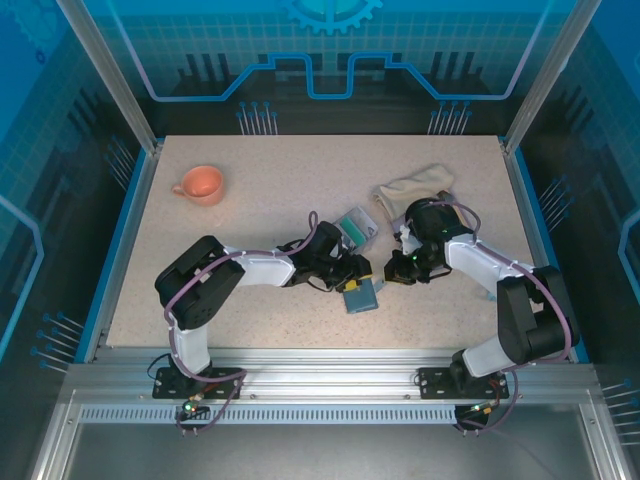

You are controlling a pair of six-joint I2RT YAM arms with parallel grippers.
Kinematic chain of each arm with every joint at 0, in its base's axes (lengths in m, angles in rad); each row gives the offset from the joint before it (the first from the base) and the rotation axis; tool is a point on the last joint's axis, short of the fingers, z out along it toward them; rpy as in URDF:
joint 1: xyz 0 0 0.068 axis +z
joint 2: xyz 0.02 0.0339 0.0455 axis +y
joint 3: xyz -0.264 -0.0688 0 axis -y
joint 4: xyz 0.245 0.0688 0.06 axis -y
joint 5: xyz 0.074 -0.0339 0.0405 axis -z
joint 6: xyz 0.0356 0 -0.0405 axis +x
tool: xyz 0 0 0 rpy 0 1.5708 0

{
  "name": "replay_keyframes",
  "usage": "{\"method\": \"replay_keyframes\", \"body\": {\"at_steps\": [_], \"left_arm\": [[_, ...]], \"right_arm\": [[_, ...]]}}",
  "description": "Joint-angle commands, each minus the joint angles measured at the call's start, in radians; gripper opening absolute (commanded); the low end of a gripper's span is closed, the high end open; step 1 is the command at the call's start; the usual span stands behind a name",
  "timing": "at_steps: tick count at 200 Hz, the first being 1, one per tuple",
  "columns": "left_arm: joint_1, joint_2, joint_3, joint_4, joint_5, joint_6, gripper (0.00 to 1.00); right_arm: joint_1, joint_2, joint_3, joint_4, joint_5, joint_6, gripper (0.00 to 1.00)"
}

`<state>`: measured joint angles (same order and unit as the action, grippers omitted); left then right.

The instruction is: Put the credit cards into the card holder

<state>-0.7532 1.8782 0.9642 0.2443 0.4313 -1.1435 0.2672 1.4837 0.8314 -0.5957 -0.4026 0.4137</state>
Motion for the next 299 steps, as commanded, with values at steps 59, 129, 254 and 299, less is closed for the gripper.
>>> {"method": "replay_keyframes", "body": {"at_steps": [59,129,254,299], "left_arm": [[-0.01,-0.174,0.023,-0.277,-0.131,0.166,0.61],[-0.012,-0.159,0.03,-0.447,-0.189,0.2,0.58],[-0.04,-0.024,0.113,-0.477,-0.192,0.212,0.4],[-0.043,-0.064,0.09,-0.497,-0.224,0.223,0.4]], "right_arm": [[-0.02,-0.002,0.019,-0.021,-0.043,-0.013,0.03],[-0.019,0.004,0.016,-0.004,-0.072,-0.01,0.03],[-0.02,0.009,0.016,0.031,-0.183,-0.004,0.03],[-0.019,0.009,0.015,0.028,-0.171,-0.001,0.03]]}}
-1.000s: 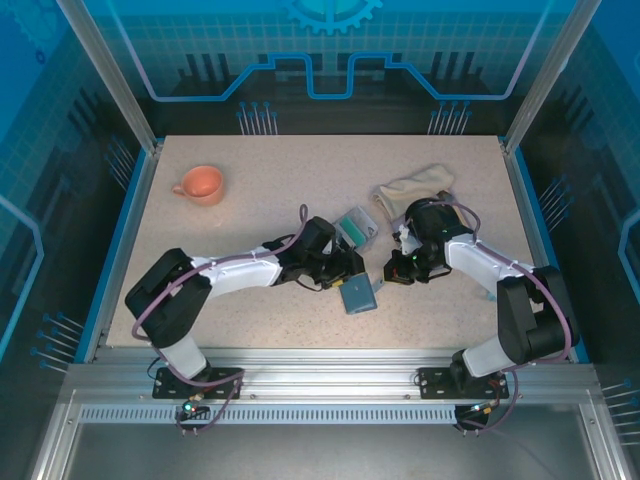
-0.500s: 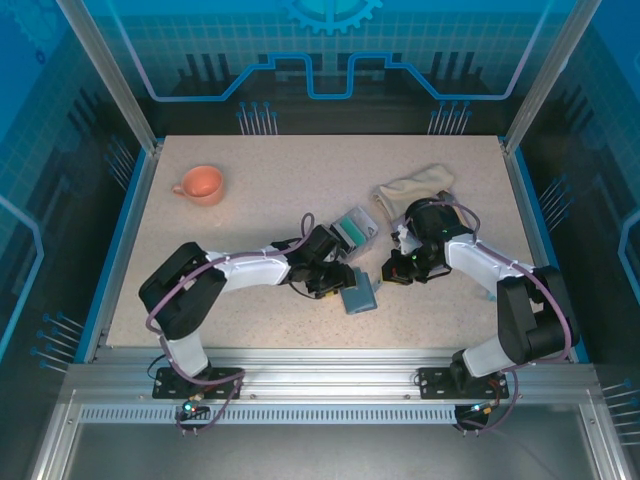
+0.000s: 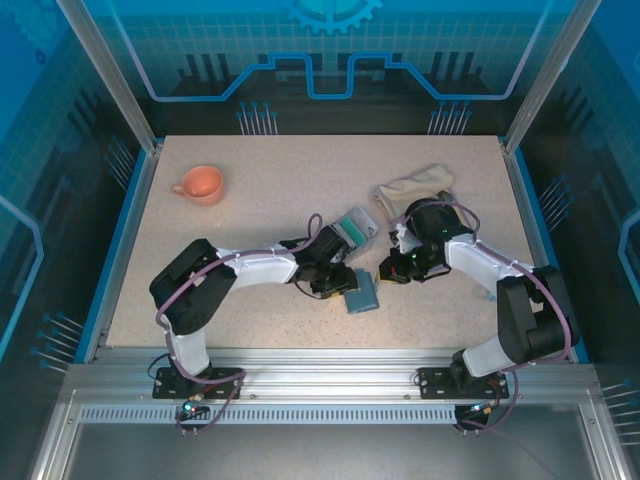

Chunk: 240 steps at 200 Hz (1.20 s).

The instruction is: Put the credit cards into the card holder

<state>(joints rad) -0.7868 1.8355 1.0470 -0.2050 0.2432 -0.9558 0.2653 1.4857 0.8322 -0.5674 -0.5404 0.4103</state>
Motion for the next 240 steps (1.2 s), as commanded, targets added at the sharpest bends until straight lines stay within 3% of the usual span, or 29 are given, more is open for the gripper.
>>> {"method": "replay_keyframes", "body": {"at_steps": [1,79,142,240], "left_arm": [[-0.009,-0.022,0.007,-0.049,-0.037,0.036,0.4],[-0.008,-0.117,-0.067,-0.031,-0.066,0.034,0.47],[-0.018,-0.017,-0.027,-0.017,-0.043,0.026,0.35],[-0.038,0.032,-0.016,0.013,-0.046,-0.008,0.32]], "right_arm": [[-0.017,0.007,0.015,0.001,-0.034,0.002,0.03],[-0.018,0.012,0.015,-0.005,-0.027,0.002,0.03],[-0.013,0.015,0.018,-0.003,-0.04,0.001,0.04],[0.07,0.075,0.042,-0.005,-0.066,-0.011,0.03]]}}
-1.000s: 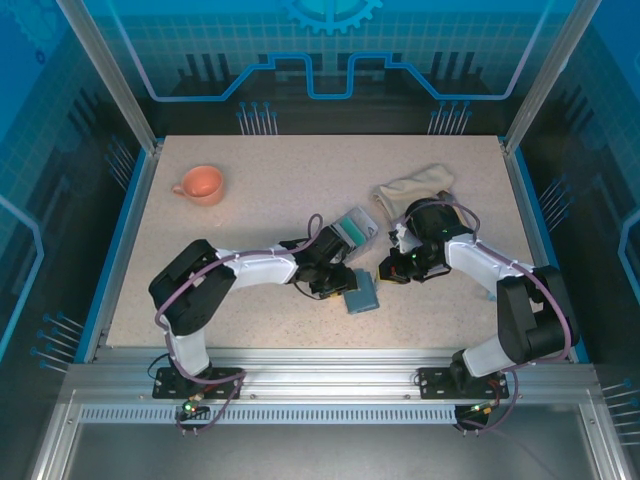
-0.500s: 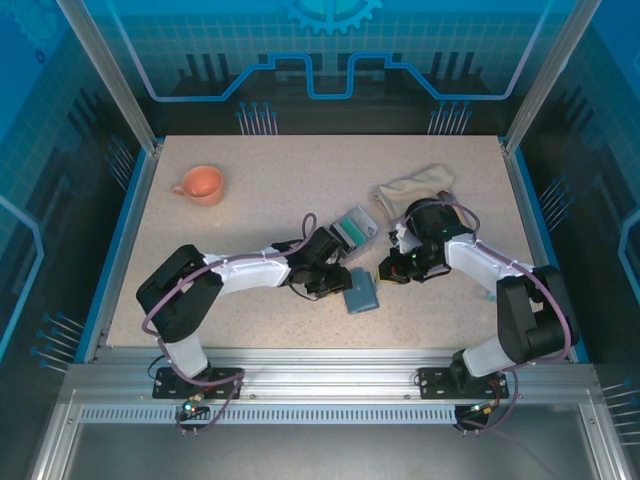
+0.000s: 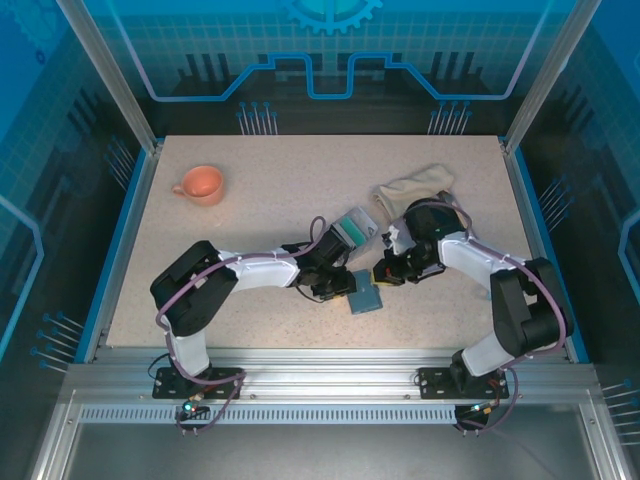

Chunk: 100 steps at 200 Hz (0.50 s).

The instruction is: Put the credit cards into the card holder

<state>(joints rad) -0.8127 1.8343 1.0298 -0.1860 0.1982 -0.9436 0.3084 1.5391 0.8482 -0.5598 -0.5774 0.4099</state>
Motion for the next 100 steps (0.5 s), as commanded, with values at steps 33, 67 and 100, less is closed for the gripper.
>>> {"method": "replay_keyframes", "body": {"at_steps": [33,67,100], "left_arm": [[-0.013,0.034,0.004,-0.004,0.0,-0.02,0.32],[-0.014,0.034,0.005,0.002,0.004,-0.02,0.32],[-0.014,0.036,0.007,0.003,0.007,-0.02,0.31]], "right_arm": [[0.047,0.053,0.061,-0.03,-0.008,-0.019,0.02],[0.067,0.076,0.069,-0.038,-0.007,-0.023,0.0],[0.083,0.113,0.079,-0.052,0.008,-0.034,0.0]]}}
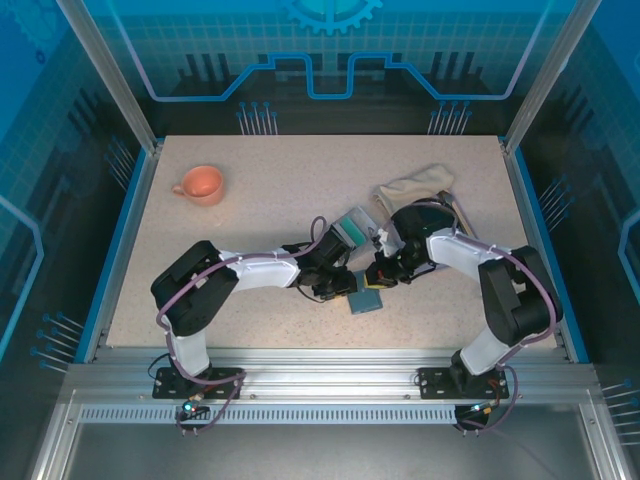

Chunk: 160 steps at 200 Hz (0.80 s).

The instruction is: Put the credit cards into the card holder

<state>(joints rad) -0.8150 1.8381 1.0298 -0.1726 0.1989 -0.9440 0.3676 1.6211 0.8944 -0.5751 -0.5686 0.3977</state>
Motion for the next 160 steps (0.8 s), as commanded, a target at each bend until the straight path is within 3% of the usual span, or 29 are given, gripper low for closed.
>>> {"method": "replay_keyframes", "body": {"at_steps": [1,160], "left_arm": [[-0.012,0.032,0.007,-0.01,0.006,-0.02,0.31],[-0.011,0.053,0.013,0.022,0.043,-0.01,0.26]], "right_arm": [[0.024,0.032,0.033,-0.037,-0.001,-0.022,0.0],[0.049,0.111,0.037,0.02,-0.004,0.002,0.0]]}}
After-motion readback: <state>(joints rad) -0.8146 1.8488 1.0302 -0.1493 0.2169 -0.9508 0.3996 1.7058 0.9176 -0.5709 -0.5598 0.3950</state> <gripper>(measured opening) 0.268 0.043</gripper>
